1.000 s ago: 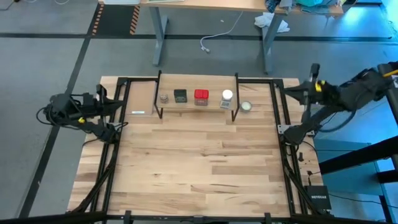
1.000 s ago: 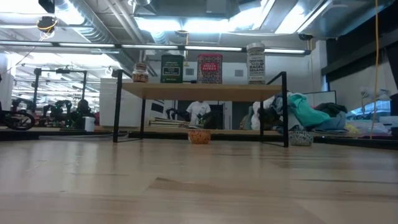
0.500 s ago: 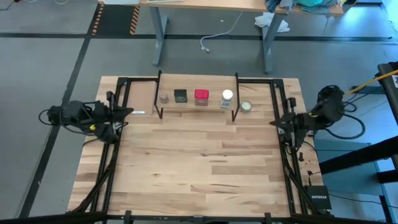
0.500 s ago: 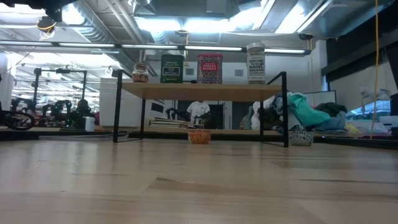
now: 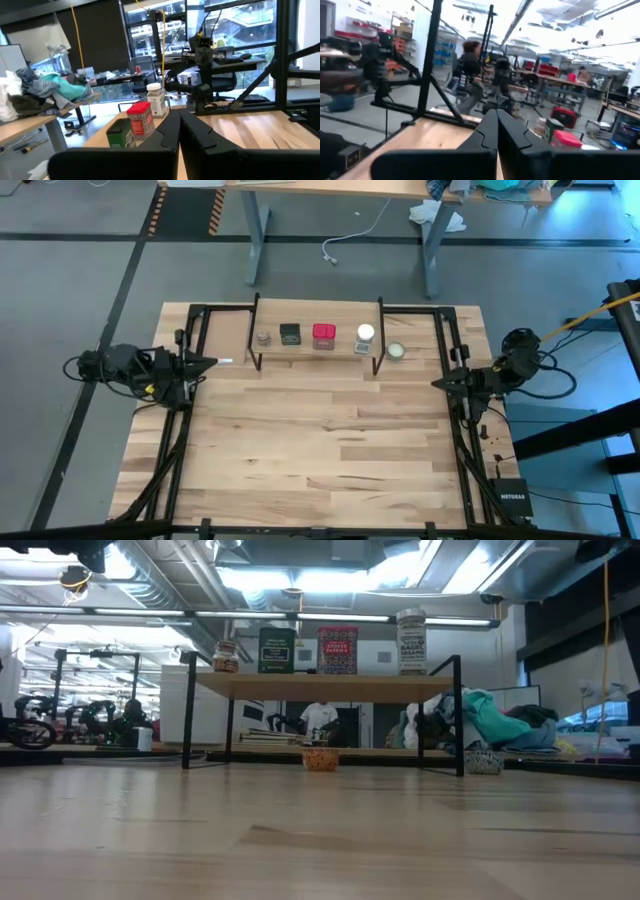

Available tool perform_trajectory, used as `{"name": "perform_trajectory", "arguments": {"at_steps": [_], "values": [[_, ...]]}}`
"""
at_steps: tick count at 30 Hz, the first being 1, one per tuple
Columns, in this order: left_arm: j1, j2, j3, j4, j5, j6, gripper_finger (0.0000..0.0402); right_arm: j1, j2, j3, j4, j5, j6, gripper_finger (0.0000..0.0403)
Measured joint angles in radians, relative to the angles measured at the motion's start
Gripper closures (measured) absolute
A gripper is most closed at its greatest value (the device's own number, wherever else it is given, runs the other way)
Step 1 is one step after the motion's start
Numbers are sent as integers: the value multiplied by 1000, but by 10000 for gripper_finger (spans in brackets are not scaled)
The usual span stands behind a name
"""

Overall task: Shelf spices
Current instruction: Return to Home Position

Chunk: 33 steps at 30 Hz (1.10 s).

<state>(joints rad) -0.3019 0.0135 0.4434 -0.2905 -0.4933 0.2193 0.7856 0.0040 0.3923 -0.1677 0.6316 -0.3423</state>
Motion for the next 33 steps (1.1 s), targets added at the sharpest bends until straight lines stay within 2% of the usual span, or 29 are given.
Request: {"name": "perform_trajectory", "arguments": {"at_steps": [5, 8, 21, 26, 33], "values": [[3, -1, -27, -3, 1, -6, 401, -69, 4, -24, 6, -25, 35, 403], [3, -1, -40, 3, 9, -14, 401, -133, 3, -58, 43, -85, 74, 403], [3, -1, -121, 73, 23, -48, 401, -542, 37, -131, 84, -467, 204, 403], [20, -1, -152, 98, 22, -48, 401, -703, 35, -153, 102, -621, 207, 403], [50, -1, -152, 74, 22, -53, 401, -856, 38, -155, 69, -818, 226, 403]]}}
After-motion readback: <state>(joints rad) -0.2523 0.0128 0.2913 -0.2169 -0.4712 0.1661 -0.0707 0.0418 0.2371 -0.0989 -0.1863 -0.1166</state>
